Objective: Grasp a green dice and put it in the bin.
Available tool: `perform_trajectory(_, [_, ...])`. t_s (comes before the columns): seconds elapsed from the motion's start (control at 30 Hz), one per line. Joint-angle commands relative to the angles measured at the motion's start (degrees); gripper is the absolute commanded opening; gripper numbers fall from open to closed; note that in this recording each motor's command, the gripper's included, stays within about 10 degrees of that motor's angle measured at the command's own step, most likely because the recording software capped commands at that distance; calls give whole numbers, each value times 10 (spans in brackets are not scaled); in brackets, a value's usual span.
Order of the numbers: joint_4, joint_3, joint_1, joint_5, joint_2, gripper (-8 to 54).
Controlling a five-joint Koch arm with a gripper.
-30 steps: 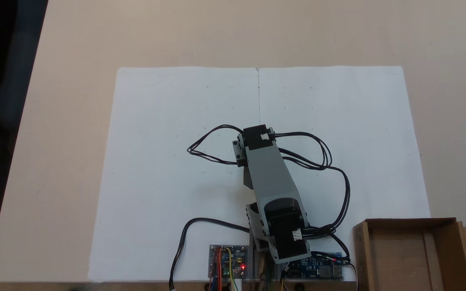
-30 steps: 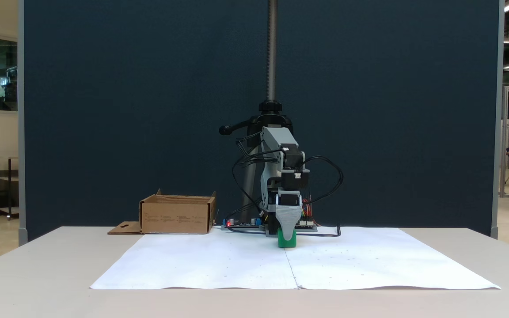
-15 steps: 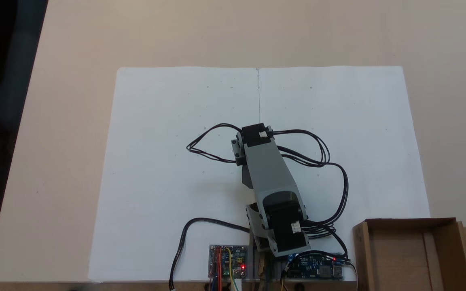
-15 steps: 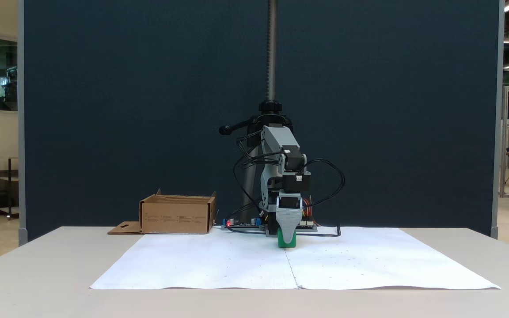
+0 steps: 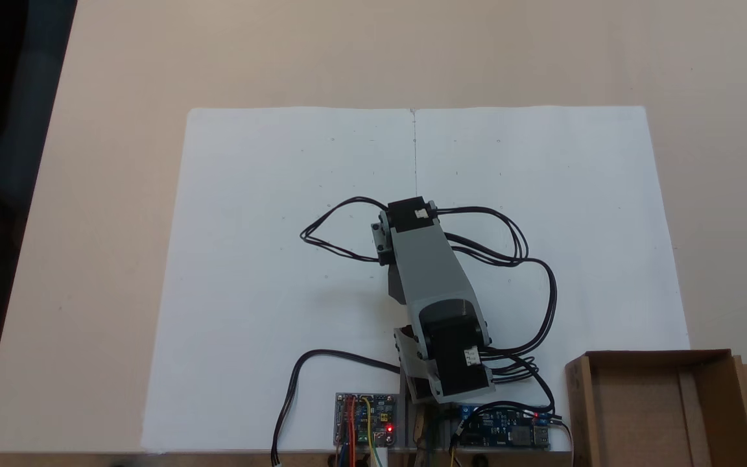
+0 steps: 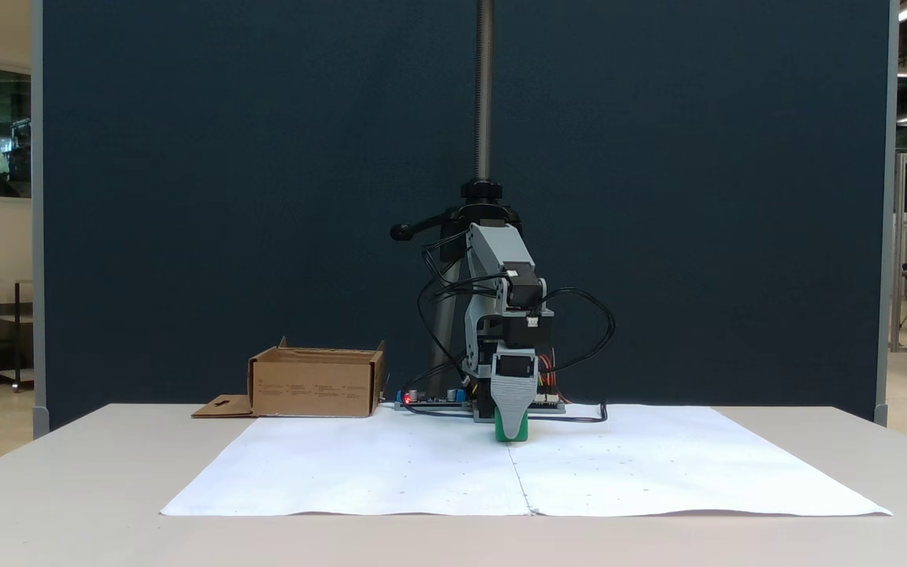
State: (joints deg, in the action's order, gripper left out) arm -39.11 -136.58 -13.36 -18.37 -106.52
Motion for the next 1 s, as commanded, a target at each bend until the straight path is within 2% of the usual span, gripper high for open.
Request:
perform_trajectory(0.0, [25, 3, -2, -40, -1, 381])
perform_trajectory(0.83, [55, -23, 33, -38, 5, 380])
perform_trajectory(0.97, [57, -27, 34, -39, 4, 297])
